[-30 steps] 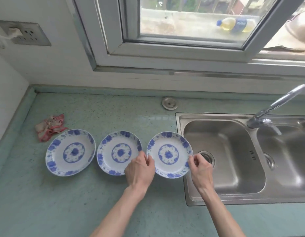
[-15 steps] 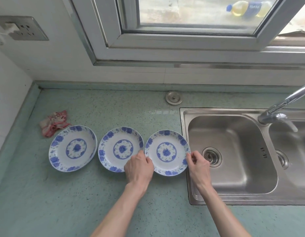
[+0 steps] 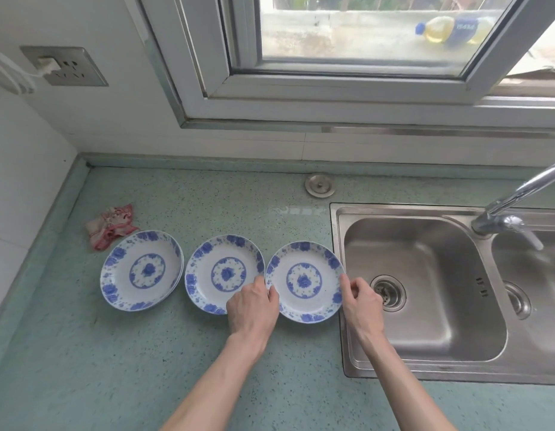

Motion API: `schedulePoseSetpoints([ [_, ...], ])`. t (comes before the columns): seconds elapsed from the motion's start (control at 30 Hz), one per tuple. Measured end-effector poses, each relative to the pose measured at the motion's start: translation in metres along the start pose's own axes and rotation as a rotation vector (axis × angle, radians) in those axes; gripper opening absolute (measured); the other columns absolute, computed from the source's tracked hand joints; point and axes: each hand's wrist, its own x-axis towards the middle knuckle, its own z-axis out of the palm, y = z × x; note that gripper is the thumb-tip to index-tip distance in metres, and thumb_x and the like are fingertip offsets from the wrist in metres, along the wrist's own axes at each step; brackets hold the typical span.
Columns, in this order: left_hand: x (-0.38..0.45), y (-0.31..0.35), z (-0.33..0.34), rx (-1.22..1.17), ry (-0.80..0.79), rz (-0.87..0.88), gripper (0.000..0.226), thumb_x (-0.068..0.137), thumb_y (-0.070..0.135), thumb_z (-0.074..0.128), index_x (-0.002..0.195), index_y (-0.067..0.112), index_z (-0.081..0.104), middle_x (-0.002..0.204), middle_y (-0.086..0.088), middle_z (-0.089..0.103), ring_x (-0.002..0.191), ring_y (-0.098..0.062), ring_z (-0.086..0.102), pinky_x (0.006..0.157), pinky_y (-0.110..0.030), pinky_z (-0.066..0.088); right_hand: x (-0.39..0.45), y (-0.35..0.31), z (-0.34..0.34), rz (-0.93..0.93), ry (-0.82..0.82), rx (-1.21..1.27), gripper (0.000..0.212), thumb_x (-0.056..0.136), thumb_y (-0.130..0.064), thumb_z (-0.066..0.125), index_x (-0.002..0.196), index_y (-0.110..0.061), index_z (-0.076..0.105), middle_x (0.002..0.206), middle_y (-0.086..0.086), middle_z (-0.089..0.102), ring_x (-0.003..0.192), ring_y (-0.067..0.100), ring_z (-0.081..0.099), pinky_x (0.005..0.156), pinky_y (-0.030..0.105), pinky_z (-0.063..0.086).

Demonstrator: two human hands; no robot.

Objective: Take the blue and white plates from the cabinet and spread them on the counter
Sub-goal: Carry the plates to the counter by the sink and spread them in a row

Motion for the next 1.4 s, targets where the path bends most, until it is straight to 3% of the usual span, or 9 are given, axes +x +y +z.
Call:
schedulePoseSetpoints([
  [0.2, 0.003, -0.021, -0.024, -0.029, 0.087, -0.012, 0.038, 0.110, 0.038, 0.036, 0.095, 0.014, 0.061, 0.073, -0.001, 0.066, 0.062, -0.023, 0.063, 0.061, -0.033, 0.049, -0.001, -0.054, 0.007, -0.059, 0.042, -0.010, 0.025, 0.103, -0.038, 0.055, 0.110, -0.015, 0.056, 0.081, 0.005, 0.068, 0.080, 0.030, 0.066, 0.070, 0.036, 0.045],
  [0.33, 0.008, -0.058, -0.044, -0.097, 0.151, -0.093, 0.039, 0.110, 0.039, 0.036, 0.092, 0.017, 0.064, 0.075, -0.002, 0.072, 0.065, -0.024, 0.070, 0.062, -0.035, 0.056, -0.017, -0.112, 0.039, -0.221, -0.074, 0.008, 0.020, 0.104, -0.033, 0.057, 0.111, -0.015, 0.057, 0.072, -0.002, 0.064, 0.072, 0.023, 0.064, 0.068, 0.034, 0.046],
  [0.47, 0.015, -0.113, -0.063, -0.197, 0.210, -0.179, 0.038, 0.110, 0.036, 0.043, 0.079, 0.018, 0.056, 0.058, 0.005, 0.058, 0.046, -0.013, 0.052, 0.044, -0.029, 0.039, -0.039, -0.155, 0.088, -0.285, -0.225, 0.030, 0.023, 0.103, -0.035, 0.057, 0.109, -0.013, 0.061, 0.076, 0.001, 0.070, 0.069, 0.021, 0.067, 0.066, 0.040, 0.055],
  [0.53, 0.021, -0.142, -0.070, -0.260, 0.207, -0.235, 0.033, 0.109, 0.034, 0.046, 0.080, 0.020, 0.053, 0.059, 0.006, 0.057, 0.049, -0.013, 0.052, 0.045, -0.029, 0.037, -0.050, -0.170, 0.114, -0.273, -0.309, 0.031, 0.024, 0.104, -0.036, 0.056, 0.110, -0.013, 0.062, 0.079, -0.002, 0.070, 0.072, 0.019, 0.068, 0.070, 0.039, 0.058],
  [0.67, 0.034, -0.197, -0.079, -0.367, 0.282, -0.391, 0.017, 0.105, 0.029, 0.052, 0.095, 0.016, 0.056, 0.079, -0.008, 0.071, 0.075, -0.037, 0.069, 0.058, -0.039, 0.046, -0.066, -0.189, 0.164, -0.296, -0.387, -0.057, 0.026, 0.104, -0.041, 0.053, 0.108, -0.016, 0.060, 0.088, 0.002, 0.072, 0.078, 0.020, 0.068, 0.073, 0.038, 0.055],
  [0.9, 0.054, -0.274, -0.085, -0.285, 0.240, -0.551, 0.028, 0.106, 0.035, 0.051, 0.114, 0.008, 0.048, 0.109, -0.015, 0.068, 0.086, -0.039, 0.070, 0.059, -0.038, 0.042, -0.079, -0.202, 0.225, -0.281, -0.361, -0.265, 0.032, 0.104, -0.045, 0.050, 0.100, -0.014, 0.059, 0.091, 0.008, 0.074, 0.083, 0.031, 0.070, 0.068, 0.039, 0.052],
  [1.03, 0.065, -0.295, -0.082, -0.184, 0.136, -0.516, 0.032, 0.108, 0.042, 0.045, 0.101, 0.013, 0.056, 0.093, -0.007, 0.070, 0.075, -0.027, 0.067, 0.058, -0.037, 0.050, -0.083, -0.205, 0.239, -0.273, -0.314, -0.373, 0.031, 0.101, -0.042, 0.053, 0.096, -0.012, 0.056, 0.088, 0.008, 0.069, 0.077, 0.031, 0.066, 0.060, 0.036, 0.046],
  [1.13, 0.066, -0.301, -0.079, -0.121, 0.079, -0.437, 0.035, 0.109, 0.042, 0.044, 0.088, 0.016, 0.053, 0.075, 0.000, 0.061, 0.058, -0.017, 0.053, 0.050, -0.032, 0.043, -0.085, -0.206, 0.244, -0.298, -0.269, -0.444, 0.030, 0.102, -0.041, 0.053, 0.095, -0.012, 0.050, 0.083, 0.007, 0.064, 0.067, 0.028, 0.059, 0.051, 0.033, 0.036],
  [1.4, 0.065, -0.301, -0.072, -0.196, 0.074, -0.390, 0.030, 0.109, 0.037, 0.046, 0.087, 0.017, 0.049, 0.074, 0.002, 0.056, 0.058, -0.016, 0.049, 0.048, -0.029, 0.036, -0.087, -0.211, 0.248, -0.364, -0.206, -0.513, 0.027, 0.106, -0.032, 0.047, 0.088, -0.013, 0.045, 0.074, 0.004, 0.058, 0.060, 0.026, 0.052, 0.052, 0.034, 0.036],
])
